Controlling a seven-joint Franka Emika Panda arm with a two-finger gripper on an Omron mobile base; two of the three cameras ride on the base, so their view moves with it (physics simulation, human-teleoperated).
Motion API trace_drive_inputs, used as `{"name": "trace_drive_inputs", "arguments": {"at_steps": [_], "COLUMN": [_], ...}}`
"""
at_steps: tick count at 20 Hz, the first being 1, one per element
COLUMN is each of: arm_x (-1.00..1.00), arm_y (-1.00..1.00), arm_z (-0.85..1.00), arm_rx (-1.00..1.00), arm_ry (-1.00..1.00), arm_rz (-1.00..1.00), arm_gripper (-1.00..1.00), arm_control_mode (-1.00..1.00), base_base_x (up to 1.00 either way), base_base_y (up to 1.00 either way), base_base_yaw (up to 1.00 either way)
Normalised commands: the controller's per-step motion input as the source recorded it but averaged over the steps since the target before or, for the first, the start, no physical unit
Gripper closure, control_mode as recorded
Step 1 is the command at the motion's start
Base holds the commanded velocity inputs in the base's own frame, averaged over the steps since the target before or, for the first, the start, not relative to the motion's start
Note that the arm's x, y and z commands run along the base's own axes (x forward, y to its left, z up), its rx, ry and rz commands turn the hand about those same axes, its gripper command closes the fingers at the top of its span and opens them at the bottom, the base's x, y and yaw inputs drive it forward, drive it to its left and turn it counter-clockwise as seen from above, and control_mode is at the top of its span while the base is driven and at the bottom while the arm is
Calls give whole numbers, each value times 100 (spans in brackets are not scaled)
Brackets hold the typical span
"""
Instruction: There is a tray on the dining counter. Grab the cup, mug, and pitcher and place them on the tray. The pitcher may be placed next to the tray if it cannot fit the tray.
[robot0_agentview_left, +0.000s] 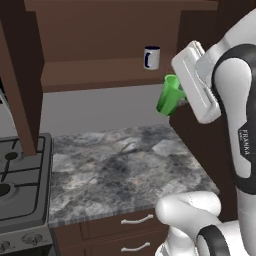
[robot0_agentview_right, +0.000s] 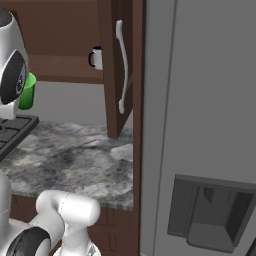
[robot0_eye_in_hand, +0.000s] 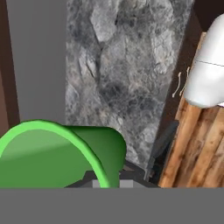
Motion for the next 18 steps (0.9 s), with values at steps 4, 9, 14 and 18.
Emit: {"name": "trace_drive_inputs", "arguments": {"at_steps": [4, 9, 14, 18], "arm_x": [-52, -28, -27, -36], "arm_y": [0, 0, 0, 0], "arm_z": [-25, -3, 0, 0], "arm_rx": [-8, -14, -25, -23], "arm_ry": [0, 2, 8, 14], "arm_rz": [27, 30, 15, 12], "arm_gripper": [100, 100, 100, 100], "arm_control_mode": [-100, -100, -100, -100], "base_base_x": [0, 0, 0, 0], "base_base_y": [0, 0, 0, 0], "base_base_yaw": [0, 0, 0, 0]}}
